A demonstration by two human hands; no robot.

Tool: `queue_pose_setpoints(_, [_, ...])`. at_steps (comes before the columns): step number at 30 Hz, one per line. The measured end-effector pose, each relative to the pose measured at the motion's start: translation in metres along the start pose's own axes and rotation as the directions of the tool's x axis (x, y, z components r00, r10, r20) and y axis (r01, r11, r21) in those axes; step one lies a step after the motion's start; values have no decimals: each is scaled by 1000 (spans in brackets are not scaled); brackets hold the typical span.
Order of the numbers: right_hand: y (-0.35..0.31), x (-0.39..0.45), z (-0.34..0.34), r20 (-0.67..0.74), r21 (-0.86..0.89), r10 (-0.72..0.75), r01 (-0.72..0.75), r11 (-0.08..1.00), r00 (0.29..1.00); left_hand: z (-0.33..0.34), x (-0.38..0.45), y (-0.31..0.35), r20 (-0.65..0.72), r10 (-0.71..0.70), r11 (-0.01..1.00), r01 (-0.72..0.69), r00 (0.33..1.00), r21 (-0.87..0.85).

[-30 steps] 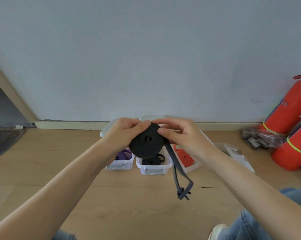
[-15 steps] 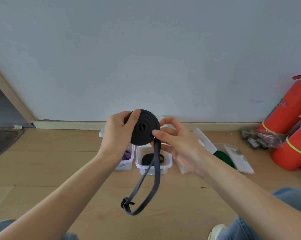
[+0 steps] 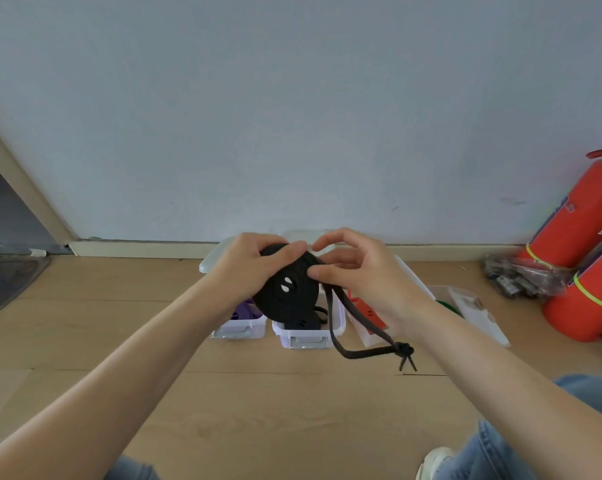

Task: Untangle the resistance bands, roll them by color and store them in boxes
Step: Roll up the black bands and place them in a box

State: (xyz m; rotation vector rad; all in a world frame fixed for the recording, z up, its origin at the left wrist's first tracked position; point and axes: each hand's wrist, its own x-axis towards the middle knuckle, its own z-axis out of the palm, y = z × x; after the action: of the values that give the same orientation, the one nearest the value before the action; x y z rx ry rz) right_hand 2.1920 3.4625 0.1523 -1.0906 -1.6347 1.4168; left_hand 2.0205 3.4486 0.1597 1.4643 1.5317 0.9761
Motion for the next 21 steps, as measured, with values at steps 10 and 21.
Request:
queue_pose_setpoints(10, [2,-3,13,136,329,62,-104,938,989,-12,9,2,-299,-36,960,-51,953,-277])
queue_pose_setpoints(21, [7,-3,5,63,-6,48,-47,999,997,-9,1,3,-26,-84,994,85,996,68])
